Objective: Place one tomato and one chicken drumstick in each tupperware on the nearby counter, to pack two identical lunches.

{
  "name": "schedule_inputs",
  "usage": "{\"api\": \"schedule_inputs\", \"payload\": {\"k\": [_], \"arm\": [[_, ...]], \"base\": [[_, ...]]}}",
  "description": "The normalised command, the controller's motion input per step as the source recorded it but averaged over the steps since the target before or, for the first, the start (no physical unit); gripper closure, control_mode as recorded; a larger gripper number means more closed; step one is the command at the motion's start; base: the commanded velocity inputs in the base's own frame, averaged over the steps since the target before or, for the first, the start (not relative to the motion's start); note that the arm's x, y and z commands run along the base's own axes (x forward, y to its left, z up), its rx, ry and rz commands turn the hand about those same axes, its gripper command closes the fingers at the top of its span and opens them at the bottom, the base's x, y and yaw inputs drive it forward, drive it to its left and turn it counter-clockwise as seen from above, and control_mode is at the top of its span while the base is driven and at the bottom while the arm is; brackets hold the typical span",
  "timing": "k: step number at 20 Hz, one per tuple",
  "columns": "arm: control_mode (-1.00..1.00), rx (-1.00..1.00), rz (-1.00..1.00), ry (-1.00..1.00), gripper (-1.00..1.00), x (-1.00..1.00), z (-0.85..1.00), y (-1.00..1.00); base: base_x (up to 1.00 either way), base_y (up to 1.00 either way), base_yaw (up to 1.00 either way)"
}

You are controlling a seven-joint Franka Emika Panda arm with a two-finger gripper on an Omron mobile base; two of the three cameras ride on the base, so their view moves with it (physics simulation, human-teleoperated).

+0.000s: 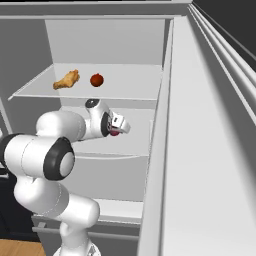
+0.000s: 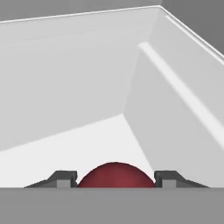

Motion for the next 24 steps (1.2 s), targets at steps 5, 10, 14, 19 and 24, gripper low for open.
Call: {"api": "schedule_inputs", "payload": {"k": [5, 10, 14, 19, 24], "arm": [[-1.0, 0.0, -0.06, 0.06, 1.0, -0.54, -0.47, -0.07], [-1.0, -0.01, 0.0, -0.06, 1.0, -0.87, -0.56, 0.08], [-1.0, -0.08, 0.06, -0.2, 1.0, -0.47, -0.49, 0.26], [-1.0, 0.0, 0.05, -0.08, 1.0, -0.36, -0.05, 0.1], [-1.0, 0.05, 0.12, 0.02, 1.0, -0.66, 0.29, 0.02]], "base": [[0.0, 0.0, 0.0], [0.0, 0.0, 0.0], [0.0, 0.0, 0.0], [0.0, 0.0, 0.0], [0.0, 0.0, 0.0]]}}
